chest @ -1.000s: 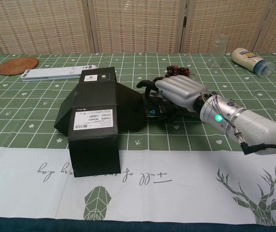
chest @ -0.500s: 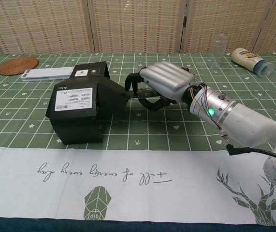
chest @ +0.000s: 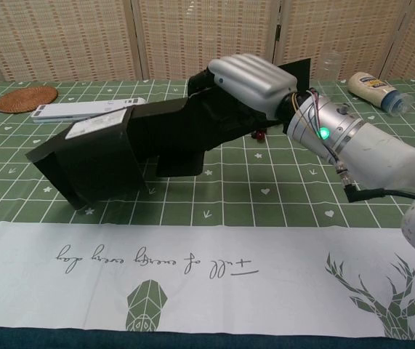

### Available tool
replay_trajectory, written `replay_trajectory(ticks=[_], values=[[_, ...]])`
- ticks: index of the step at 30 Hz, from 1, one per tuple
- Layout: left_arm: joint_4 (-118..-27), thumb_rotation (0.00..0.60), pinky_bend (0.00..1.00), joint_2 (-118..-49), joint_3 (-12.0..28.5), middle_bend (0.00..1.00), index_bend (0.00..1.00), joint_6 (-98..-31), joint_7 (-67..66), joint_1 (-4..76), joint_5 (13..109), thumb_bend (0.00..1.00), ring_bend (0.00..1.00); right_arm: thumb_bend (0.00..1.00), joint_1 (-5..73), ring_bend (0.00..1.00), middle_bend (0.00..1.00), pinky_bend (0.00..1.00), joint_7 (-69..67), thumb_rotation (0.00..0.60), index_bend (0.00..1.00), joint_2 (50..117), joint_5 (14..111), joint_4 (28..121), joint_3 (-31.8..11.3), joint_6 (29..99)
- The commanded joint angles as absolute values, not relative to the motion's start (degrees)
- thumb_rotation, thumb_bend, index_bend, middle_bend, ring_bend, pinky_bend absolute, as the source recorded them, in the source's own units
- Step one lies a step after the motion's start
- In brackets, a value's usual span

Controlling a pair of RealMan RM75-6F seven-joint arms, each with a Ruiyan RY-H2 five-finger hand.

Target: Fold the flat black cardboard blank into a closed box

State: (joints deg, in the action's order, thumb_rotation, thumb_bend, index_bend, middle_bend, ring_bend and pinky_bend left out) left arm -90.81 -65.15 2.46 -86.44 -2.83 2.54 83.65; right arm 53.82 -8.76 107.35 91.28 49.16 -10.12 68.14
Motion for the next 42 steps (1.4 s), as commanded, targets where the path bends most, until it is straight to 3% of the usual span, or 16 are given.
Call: replay_trajectory(ticks=[1,10,23,30,42], values=[[-90.7,0.6,0.09,-65.24,2.44,0.0,0.0,-86.46,-2.76,2.53,83.7,0.18,0.0,0.7,52.46,0.46,0.51,0.55,-9.04,0.6,0.52,100.08,87.9,60.72,-12.59,67.0],[-90.0,0.6,0.09,-65.87,2.38,0.0,0.0,-85.63,-2.43,2.89,83.65,0.18,0.0,0.7,48.25,0.48,0.51,0.59,-14.62,0.6,0.52,87.85,77.81,81.99,-16.44,61.27],[-89.81,0.6,0.09,-66.1,2.32,0.0,0.0,-85.07,-2.76,3.17,83.56,0.18,0.0,0.72,44.6,0.48,0.52,0.6,-33.56,0.6,0.52,78.96,75.97,94.71,-18.19,56.81],[-90.12,0.6,0.09,-66.25,2.21,0.0,0.0,-84.99,-3.28,3.17,83.54,0.18,0.0,0.76,45.11,0.48,0.52,0.6,-46.48,0.6,0.52,78.2,77.45,94.84,-16.7,50.3],[-91.15,0.6,0.09,-66.02,2.02,0.0,0.0,-85.05,-4.43,2.98,83.36,0.18,0.0,0.77,48.59,0.48,0.52,0.6,-62.44,0.6,0.52,87.45,81.9,84.44,-13.81,45.68]])
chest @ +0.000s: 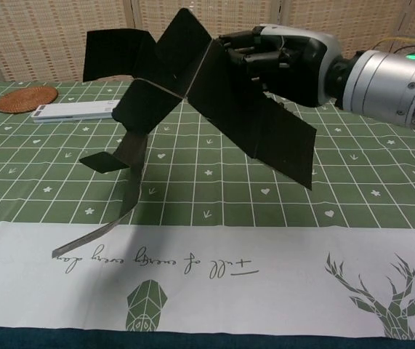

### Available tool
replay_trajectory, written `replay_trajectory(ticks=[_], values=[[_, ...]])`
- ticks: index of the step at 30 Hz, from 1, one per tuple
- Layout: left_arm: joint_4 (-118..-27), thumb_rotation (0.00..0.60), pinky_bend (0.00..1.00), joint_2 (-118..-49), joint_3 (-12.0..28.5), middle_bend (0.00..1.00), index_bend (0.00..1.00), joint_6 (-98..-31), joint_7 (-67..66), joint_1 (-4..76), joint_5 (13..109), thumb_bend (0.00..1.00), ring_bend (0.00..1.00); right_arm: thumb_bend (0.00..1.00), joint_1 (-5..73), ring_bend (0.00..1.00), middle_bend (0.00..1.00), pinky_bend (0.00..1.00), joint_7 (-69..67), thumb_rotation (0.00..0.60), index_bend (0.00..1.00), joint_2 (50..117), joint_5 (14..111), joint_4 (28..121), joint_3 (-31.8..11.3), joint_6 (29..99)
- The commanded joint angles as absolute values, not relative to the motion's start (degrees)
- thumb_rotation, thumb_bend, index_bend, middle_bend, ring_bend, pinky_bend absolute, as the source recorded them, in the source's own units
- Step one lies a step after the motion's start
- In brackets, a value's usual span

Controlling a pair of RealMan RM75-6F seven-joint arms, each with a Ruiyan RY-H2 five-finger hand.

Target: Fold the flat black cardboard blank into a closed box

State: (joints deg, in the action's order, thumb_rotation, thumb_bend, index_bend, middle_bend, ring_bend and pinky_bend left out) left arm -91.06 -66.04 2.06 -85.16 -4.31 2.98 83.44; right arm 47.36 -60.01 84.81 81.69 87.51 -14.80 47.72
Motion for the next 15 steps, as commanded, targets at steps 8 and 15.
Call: replay_trajectory(ticks=[8,15], values=[[-91.64,0.6,0.09,-66.04,1.97,0.0,0.0,-84.65,-4.95,3.2,83.32,0.18,0.0,0.76,51.12,0.48,0.49,0.6,-64.01,0.6,0.52,91.97,79.54,76.95,-12.5,39.32],[-91.73,0.6,0.09,-65.99,1.86,0.0,0.0,-84.35,-5.23,3.19,83.04,0.18,0.0,0.76,51.77,0.41,0.41,0.53,-59.05,0.6,0.44,93.5,78.23,72.8,-11.82,37.5]])
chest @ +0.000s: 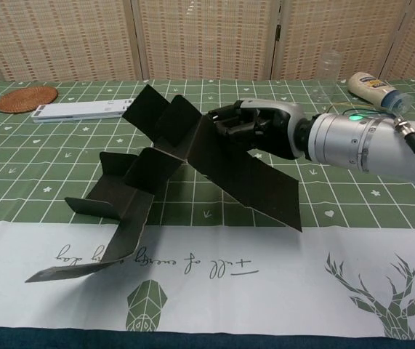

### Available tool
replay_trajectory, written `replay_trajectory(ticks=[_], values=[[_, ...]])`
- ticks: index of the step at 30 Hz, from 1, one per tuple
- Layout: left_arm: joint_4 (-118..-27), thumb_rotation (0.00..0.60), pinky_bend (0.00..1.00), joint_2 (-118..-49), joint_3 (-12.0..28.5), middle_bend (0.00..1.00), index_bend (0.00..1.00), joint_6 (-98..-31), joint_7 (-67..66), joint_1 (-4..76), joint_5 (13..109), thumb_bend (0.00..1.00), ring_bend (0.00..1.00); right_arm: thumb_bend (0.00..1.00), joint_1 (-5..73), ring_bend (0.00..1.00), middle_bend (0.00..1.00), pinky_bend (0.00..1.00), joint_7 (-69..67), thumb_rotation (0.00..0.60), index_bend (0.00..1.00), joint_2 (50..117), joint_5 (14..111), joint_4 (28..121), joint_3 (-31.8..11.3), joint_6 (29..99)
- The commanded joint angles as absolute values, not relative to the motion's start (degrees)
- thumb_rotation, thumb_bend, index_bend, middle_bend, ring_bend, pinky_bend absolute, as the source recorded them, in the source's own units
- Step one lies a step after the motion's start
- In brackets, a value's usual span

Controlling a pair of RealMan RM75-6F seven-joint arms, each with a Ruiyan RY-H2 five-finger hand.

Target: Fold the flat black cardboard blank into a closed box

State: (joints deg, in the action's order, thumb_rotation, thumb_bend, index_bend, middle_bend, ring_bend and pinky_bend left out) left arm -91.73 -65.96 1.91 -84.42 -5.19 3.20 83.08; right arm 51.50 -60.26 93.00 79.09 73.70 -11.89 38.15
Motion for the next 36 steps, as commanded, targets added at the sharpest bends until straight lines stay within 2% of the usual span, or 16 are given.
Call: replay_trajectory(ticks=[1,4,7,11,14,17,19,22,26,34,36], values=[[-91.75,0.6,0.09,-66.02,1.84,0.0,0.0,-84.29,-5.24,3.2,83.02,0.18,0.0,0.76,51.87,0.4,0.4,0.52,-57.95,0.6,0.42,93.73,77.9,72.14,-11.86,37.34],[-91.77,0.6,0.09,-66.07,1.81,0.0,0.0,-84.24,-5.34,3.22,83.02,0.18,0.0,0.73,52.37,0.38,0.38,0.5,-55.31,0.6,0.37,93.9,77.55,70.96,-11.72,36.49],[-91.87,0.6,0.09,-66.09,1.93,0.0,0.0,-84.28,-5.46,3.29,82.99,0.18,0.0,0.64,53.03,0.33,0.34,0.43,-52.21,0.6,0.31,94.43,76.51,69.2,-12.09,35.59],[-91.91,0.6,0.09,-66.12,1.95,0.0,0.0,-84.35,-5.62,3.29,82.99,0.18,0.0,0.61,53.9,0.3,0.32,0.39,-48.38,0.6,0.26,95.52,74.94,66.16,-12.83,34.77],[-92.02,0.6,0.09,-66.13,1.98,0.0,0.0,-84.04,-5.85,3.42,82.77,0.18,0.0,0.53,54.89,0.27,0.27,0.33,-45.32,0.6,0.18,96.52,73.62,63.64,-13.44,33.7],[-92.14,0.6,0.09,-66.19,2.03,0.0,0.0,-83.98,-6.06,3.56,82.84,0.18,0.0,0.36,55.86,0.19,0.18,0.24,-41.51,0.6,0.05,97.37,72.44,61.52,-13.59,32.58],[-92.21,0.6,0.09,-66.23,2.06,0.0,0.0,-83.96,-6.16,3.64,82.92,0.18,0.0,0.29,55.96,0.15,0.11,0.19,-38.83,0.6,0.0,98.19,71.34,60.75,-14.01,33.21],[-92.22,0.6,0.09,-66.2,2.04,0.0,0.0,-83.86,-6.27,3.68,82.85,0.18,0.0,0.24,55.14,0.1,0.04,0.15,-36.52,0.6,0.0,98.48,70.35,61.29,-14.73,35.35],[-92.22,0.6,0.09,-65.92,2.19,0.0,0.0,-83.84,-6.26,3.8,82.78,0.18,0.0,0.23,53.45,0.09,0.03,0.14,-33.3,0.6,0.0,96.27,69.69,64.23,-15.29,38.17],[-91.8,0.6,0.09,-65.94,2.6,0.0,0.0,-83.51,-5.68,4.58,83.29,0.18,0.0,0.22,48.94,0.1,0.1,0.14,-19.07,0.6,0.0,87.38,68.53,76.5,-14.4,46.05],[-91.67,0.6,0.09,-66.03,2.66,0.0,0.0,-83.26,-5.53,4.86,83.43,0.18,0.0,0.21,47.74,0.15,0.13,0.18,-12.92,0.6,0.0,84.85,67.59,80.53,-13.71,48.41]])
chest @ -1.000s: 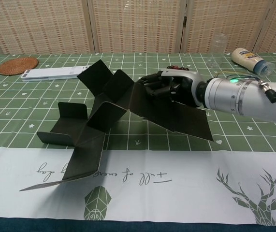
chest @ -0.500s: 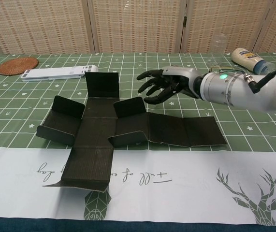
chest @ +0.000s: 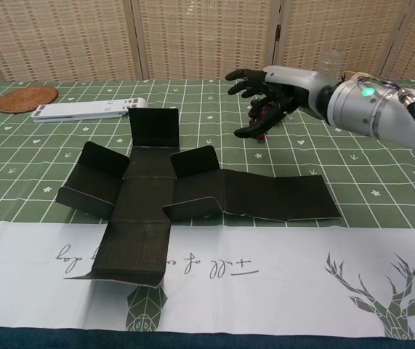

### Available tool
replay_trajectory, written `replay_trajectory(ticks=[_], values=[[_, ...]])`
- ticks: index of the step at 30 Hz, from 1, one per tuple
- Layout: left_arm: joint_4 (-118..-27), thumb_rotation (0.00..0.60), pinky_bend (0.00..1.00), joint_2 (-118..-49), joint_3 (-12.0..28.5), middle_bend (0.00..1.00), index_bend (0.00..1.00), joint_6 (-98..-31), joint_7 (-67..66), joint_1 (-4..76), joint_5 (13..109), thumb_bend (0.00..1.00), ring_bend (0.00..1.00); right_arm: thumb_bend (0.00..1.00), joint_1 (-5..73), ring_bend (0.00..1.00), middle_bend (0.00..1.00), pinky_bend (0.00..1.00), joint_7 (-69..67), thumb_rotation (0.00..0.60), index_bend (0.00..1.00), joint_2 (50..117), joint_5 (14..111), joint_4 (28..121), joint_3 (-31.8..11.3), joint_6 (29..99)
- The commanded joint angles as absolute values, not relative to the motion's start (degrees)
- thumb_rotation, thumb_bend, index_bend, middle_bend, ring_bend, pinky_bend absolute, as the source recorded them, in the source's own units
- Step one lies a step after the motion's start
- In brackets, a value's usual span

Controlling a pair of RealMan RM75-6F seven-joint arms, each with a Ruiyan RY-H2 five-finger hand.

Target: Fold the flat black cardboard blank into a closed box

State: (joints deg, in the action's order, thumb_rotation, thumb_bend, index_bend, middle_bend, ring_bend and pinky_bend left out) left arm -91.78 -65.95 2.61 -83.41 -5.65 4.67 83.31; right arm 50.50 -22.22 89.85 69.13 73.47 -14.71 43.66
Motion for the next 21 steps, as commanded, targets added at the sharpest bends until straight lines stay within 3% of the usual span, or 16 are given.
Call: replay_trajectory(ticks=[1,2,4,9,13,21], values=[[-91.61,0.6,0.09,-66.08,2.69,0.0,0.0,-83.23,-5.47,4.95,83.53,0.18,0.0,0.2,47.23,0.21,0.15,0.25,-9.94,0.6,0.0,83.94,67.11,82.21,-13.42,49.69],[-91.54,0.6,0.09,-66.17,2.71,0.0,0.0,-83.22,-5.39,5.06,83.66,0.18,0.0,0.2,46.58,0.25,0.16,0.31,-5.96,0.6,0.0,82.86,66.45,84.5,-13.0,51.38],[-91.51,0.6,0.09,-66.25,2.69,0.0,0.0,-83.12,-5.33,5.22,83.83,0.18,0.0,0.17,45.78,0.42,0.18,0.54,-1.04,0.6,0.0,81.35,65.0,88.35,-12.38,52.97],[-91.67,0.6,0.09,-66.35,2.67,0.0,0.0,-83.16,-5.26,5.58,84.46,0.18,0.0,0.05,45.08,0.63,0.15,0.83,10.28,0.6,0.0,78.54,59.79,97.33,-10.38,54.52],[-91.94,0.6,0.09,-66.29,2.56,0.0,0.0,-83.65,-5.23,5.46,84.83,0.18,0.0,0.0,45.28,0.68,0.12,0.92,17.13,0.6,0.0,79.67,56.42,100.47,-8.95,56.16],[-92.58,0.6,0.09,-66.1,2.09,0.0,0.0,-84.66,-5.31,4.92,85.45,0.18,0.0,0.0,47.75,0.69,0.07,0.97,28.75,0.6,0.0,86.1,48.76,100.85,-7.29,57.84]])
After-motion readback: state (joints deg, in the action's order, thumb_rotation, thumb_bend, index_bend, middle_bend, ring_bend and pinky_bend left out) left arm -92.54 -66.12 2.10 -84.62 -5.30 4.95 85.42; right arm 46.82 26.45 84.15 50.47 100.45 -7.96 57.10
